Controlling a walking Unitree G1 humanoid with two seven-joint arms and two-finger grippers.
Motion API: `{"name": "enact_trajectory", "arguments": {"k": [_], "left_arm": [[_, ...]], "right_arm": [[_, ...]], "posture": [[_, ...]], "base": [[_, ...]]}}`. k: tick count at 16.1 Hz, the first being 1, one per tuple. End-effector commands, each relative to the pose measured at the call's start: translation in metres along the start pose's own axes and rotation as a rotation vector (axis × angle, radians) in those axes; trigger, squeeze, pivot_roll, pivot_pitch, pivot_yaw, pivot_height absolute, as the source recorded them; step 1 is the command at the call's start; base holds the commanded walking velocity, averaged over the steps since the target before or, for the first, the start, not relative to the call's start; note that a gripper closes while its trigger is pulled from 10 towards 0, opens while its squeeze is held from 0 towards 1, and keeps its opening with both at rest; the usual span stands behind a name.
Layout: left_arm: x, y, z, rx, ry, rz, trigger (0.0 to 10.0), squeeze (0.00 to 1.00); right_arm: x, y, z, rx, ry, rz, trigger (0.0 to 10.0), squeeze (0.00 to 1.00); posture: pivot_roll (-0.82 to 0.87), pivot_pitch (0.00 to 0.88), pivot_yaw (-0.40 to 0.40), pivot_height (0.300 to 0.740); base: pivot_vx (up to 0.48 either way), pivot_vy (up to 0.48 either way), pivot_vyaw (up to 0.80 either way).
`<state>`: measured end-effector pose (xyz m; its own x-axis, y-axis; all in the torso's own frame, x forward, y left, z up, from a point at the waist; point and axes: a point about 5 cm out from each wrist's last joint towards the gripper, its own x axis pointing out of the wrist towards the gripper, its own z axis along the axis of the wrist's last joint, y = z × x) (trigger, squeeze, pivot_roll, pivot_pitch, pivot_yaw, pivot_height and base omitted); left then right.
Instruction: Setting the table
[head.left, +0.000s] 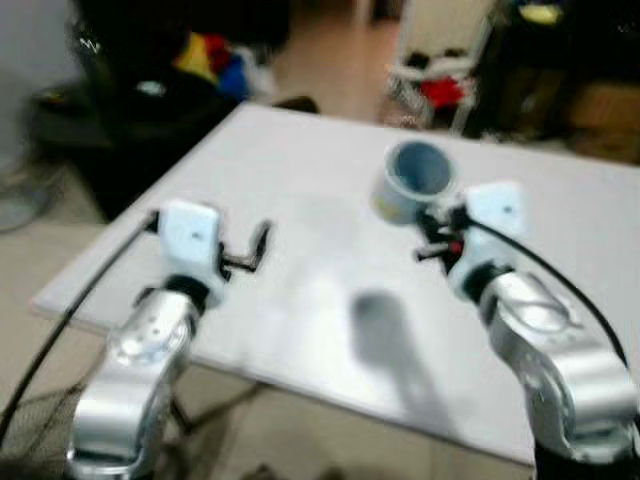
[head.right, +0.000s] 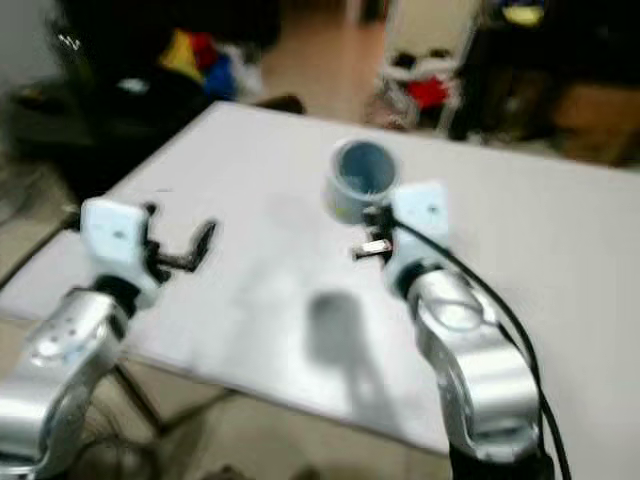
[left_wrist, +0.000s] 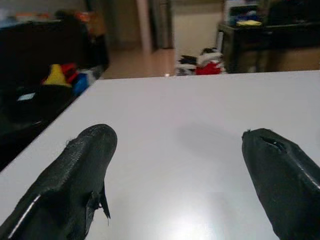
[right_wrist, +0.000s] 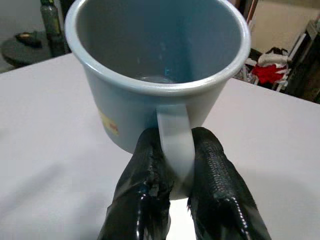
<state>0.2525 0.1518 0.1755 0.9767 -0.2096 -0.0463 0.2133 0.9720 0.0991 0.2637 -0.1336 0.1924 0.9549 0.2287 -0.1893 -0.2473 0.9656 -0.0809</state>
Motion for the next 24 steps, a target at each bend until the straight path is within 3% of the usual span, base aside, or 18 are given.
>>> {"name": "enact_trajectory", "arguments": {"k": [1, 5, 8, 13, 16, 20, 21, 22, 24], "left_arm": [[-0.001, -0.006, 0.004, 0.002, -0.019, -0.025, 10.0, 0.00], [-0.008, -0.003, 0.001, 0.060, 0.007, -0.108, 10.0, 0.00], [-0.006, -0.003, 0.003, 0.086, 0.005, -0.170, 10.0, 0.00], [-0.011, 0.003, -0.002, 0.164, 0.065, -0.297, 10.0, 0.00], [-0.022, 0.006, -0.008, 0.193, 0.137, -0.372, 10.0, 0.00], [-0.032, 0.001, -0.010, 0.187, 0.166, -0.418, 10.0, 0.00], [-0.033, 0.000, -0.011, 0.185, 0.169, -0.412, 10.0, 0.00], [-0.033, -0.001, -0.011, 0.186, 0.170, -0.413, 10.0, 0.00], [-0.034, -0.002, -0.010, 0.183, 0.170, -0.417, 10.0, 0.00]], "right_arm": [[0.003, -0.005, 0.000, -0.001, 0.000, 0.010, 10.0, 0.00], [0.035, 0.012, -0.006, -0.017, 0.040, 0.206, 10.0, 0.00], [0.052, 0.009, -0.012, -0.049, 0.052, 0.232, 10.0, 0.00], [0.114, 0.011, -0.019, -0.137, 0.099, 0.294, 10.0, 0.00], [0.130, 0.011, -0.029, -0.156, 0.173, 0.271, 10.0, 0.00], [0.135, 0.016, -0.042, -0.129, 0.229, 0.278, 10.0, 0.00], [0.135, 0.019, -0.049, -0.098, 0.250, 0.289, 10.0, 0.55], [0.135, 0.019, -0.050, -0.097, 0.252, 0.288, 10.0, 0.98], [0.135, 0.019, -0.055, -0.103, 0.252, 0.287, 10.0, 1.00]], "posture": [[0.08, 0.000, -0.005, 0.740], [0.12, 0.000, -0.012, 0.740], [0.13, 0.000, -0.005, 0.740], [0.16, 0.000, 0.018, 0.740], [0.19, 0.000, 0.011, 0.740], [0.23, 0.000, -0.009, 0.740], [0.23, 0.000, -0.011, 0.740], [0.23, 0.000, -0.011, 0.740], [0.22, 0.000, -0.008, 0.740]], "base": [[0.405, 0.000, 0.00], [0.000, 0.000, 0.00], [0.000, 0.000, 0.00], [0.000, 0.000, 0.00], [0.000, 0.000, 0.00], [0.000, 0.000, 0.00], [0.000, 0.000, 0.00], [0.000, 0.000, 0.00], [0.000, 0.000, 0.00]]}}
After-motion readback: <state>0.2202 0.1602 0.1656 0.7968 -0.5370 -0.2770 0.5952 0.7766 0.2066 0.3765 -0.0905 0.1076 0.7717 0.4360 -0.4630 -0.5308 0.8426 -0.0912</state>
